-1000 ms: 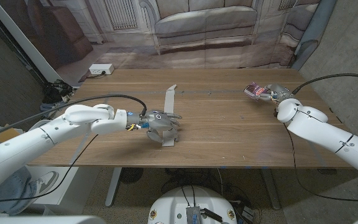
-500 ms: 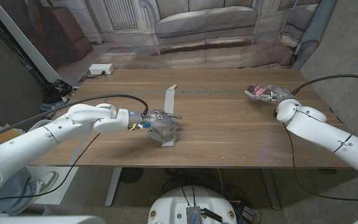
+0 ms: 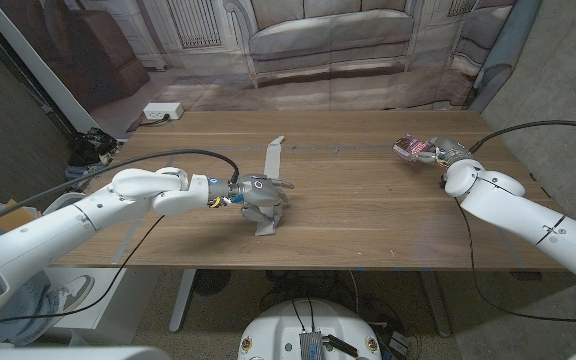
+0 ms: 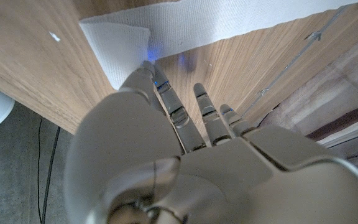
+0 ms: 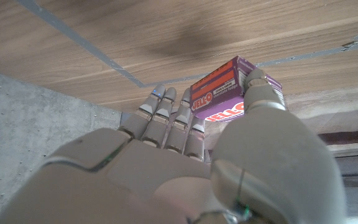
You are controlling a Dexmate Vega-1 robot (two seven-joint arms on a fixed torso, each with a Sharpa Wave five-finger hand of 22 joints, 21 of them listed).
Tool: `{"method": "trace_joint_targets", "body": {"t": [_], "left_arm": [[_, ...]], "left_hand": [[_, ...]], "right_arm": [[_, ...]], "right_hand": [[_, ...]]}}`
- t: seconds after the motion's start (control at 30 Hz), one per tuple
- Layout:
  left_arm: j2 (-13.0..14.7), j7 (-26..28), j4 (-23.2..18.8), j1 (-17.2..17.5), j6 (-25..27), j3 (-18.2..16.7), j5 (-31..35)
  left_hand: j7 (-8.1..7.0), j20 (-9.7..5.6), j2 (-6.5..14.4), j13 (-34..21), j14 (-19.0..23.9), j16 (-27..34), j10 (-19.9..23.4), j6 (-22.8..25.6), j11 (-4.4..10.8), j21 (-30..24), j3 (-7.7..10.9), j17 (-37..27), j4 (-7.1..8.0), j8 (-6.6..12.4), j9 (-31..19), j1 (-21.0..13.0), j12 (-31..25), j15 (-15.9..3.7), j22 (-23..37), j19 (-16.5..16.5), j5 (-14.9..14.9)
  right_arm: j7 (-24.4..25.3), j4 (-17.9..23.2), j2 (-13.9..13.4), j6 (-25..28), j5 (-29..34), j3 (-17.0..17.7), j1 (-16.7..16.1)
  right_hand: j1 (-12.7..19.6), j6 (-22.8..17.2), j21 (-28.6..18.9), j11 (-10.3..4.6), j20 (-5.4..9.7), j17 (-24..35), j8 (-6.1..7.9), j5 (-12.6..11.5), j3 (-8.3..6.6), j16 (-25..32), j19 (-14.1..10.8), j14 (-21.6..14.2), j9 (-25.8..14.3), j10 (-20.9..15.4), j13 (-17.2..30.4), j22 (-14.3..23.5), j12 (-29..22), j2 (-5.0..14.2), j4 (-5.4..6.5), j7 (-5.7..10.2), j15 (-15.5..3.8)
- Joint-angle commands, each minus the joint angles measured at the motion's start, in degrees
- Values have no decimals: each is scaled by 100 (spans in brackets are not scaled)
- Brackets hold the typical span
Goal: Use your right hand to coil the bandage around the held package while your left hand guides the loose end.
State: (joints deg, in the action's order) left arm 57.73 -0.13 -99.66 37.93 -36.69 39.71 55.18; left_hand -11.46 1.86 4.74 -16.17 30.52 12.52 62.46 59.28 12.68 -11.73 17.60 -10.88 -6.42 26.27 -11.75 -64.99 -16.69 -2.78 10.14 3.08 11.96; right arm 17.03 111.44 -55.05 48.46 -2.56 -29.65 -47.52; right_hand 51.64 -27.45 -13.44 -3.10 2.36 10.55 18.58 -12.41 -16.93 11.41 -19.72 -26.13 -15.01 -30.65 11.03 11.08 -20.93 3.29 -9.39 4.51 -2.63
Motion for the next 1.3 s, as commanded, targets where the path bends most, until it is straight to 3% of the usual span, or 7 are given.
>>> {"method": "trace_joint_targets", "body": {"t": [0.03,0.2,0.5,0.6,0.8,0.87,1.3], "left_arm": [[-75,173,6,47,214,-13,-71],[-78,106,-36,38,287,13,-43],[-35,107,-207,144,551,-103,-229],[-14,27,-297,177,659,-165,-350],[26,-80,-531,237,903,-319,-527],[47,-36,-617,267,985,-380,-523],[205,-8,-1201,414,1474,-728,-562]], "left_hand": [[105,-39,38,-183,376,98,175,104,10,-31,100,-54,-61,63,48,-65,-143,-859,10,93,-39],[142,-65,45,-317,676,164,185,144,-5,-23,147,-110,-87,86,68,-115,-229,-894,9,128,-51],[124,-76,-24,-426,659,97,172,169,3,-12,160,-121,-119,102,76,-140,-286,-870,10,139,-71],[179,-84,-22,-460,661,77,202,222,1,-12,177,-126,-120,125,79,-150,-316,-872,11,154,-75],[254,-141,46,-691,1258,238,108,243,-32,-52,290,-230,-130,157,84,-230,-433,-936,6,362,-98],[416,-133,43,-812,1416,257,65,266,-35,-46,327,-266,-130,182,85,-244,-493,-927,5,405,-112],[448,-151,8,-1033,1582,218,45,316,-44,-24,414,-305,-149,229,88,-283,-618,-932,8,453,-135]], "right_arm": [[-15,-61,4,-102,-8,6,-6],[0,-60,-5,-110,-19,38,-33],[-4,-87,-5,-163,-29,55,-41],[15,-99,9,-192,-37,71,-53],[92,-105,27,-295,-31,112,-102],[136,-108,33,-364,-24,134,-132],[297,-111,91,-606,-106,313,-297]], "right_hand": [[349,-452,-11,-643,246,8,10,-25,-183,-34,-66,-60,-31,-690,27,12,-18,400,125,430,-399],[354,-450,-11,-650,245,8,6,-27,-187,-34,-71,-60,-33,-688,27,12,-12,402,122,428,-399],[360,-458,-8,-652,251,9,2,-32,-193,-37,-71,-58,-38,-696,27,12,-5,405,121,434,-407],[362,-462,-8,-649,252,9,2,-33,-195,-38,-73,-56,-39,-697,27,13,-3,405,120,437,-401],[366,-480,-8,-655,259,8,3,-35,-197,-33,-76,-72,-41,-715,27,13,-2,399,117,425,-416],[364,-503,-15,-654,275,8,8,-36,-197,-31,-96,-82,-42,-721,26,13,-1,398,119,423,-433],[377,-607,-23,-672,296,3,26,-43,-215,-14,-128,-167,-35,-836,24,16,-26,397,114,441,-466]]}}
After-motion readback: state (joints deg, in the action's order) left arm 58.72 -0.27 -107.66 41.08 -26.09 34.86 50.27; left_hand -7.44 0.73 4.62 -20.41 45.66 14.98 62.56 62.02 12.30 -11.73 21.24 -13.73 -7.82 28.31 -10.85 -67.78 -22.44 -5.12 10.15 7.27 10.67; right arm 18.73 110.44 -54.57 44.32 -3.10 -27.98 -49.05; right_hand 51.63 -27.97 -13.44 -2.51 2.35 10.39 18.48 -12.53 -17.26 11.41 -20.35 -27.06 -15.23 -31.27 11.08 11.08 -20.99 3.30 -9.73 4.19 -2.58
